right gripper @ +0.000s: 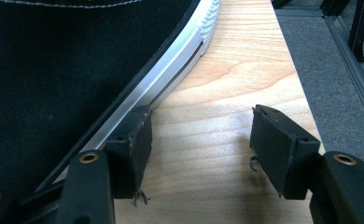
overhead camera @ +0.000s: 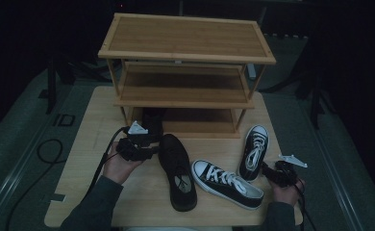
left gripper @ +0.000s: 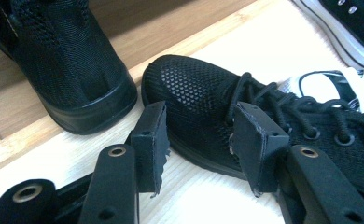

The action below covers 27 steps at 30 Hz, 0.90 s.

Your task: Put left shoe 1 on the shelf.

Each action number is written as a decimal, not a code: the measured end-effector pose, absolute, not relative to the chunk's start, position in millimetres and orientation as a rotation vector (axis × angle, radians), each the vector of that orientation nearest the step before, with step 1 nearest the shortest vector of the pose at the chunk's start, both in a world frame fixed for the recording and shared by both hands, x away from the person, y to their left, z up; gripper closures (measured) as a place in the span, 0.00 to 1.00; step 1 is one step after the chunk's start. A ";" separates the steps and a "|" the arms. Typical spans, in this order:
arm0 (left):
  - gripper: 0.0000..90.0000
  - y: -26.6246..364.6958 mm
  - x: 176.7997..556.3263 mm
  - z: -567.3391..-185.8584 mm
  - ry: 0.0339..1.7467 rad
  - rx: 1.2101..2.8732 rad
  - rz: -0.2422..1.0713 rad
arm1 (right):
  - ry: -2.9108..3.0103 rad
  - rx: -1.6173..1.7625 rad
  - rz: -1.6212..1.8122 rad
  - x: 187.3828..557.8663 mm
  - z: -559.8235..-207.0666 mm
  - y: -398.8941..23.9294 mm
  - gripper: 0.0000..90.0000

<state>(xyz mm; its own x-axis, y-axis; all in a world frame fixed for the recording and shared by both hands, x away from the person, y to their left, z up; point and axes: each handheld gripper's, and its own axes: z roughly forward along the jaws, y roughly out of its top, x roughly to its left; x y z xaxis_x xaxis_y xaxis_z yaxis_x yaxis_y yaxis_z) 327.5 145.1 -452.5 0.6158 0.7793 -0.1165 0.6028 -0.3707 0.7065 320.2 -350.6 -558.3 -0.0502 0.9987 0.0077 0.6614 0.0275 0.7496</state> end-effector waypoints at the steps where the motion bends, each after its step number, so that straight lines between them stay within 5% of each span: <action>1: 0.62 143.7 326.5 -451.4 1.089 2.103 0.298 | 1.768 1.686 0.805 320.3 -558.4 -350.6 0.43; 27: 0.49 113.8 309.5 -443.7 1.071 2.128 0.243 | 1.768 1.687 0.806 320.3 -558.3 -350.7 0.43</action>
<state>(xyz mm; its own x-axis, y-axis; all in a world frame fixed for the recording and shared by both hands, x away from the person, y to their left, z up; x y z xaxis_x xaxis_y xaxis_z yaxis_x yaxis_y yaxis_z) 309.5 113.8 -443.7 0.6355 0.7579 -0.1474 0.6199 -0.3870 0.6826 320.3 -350.7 -558.3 -0.0505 0.9987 0.0086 0.6614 0.0269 0.7495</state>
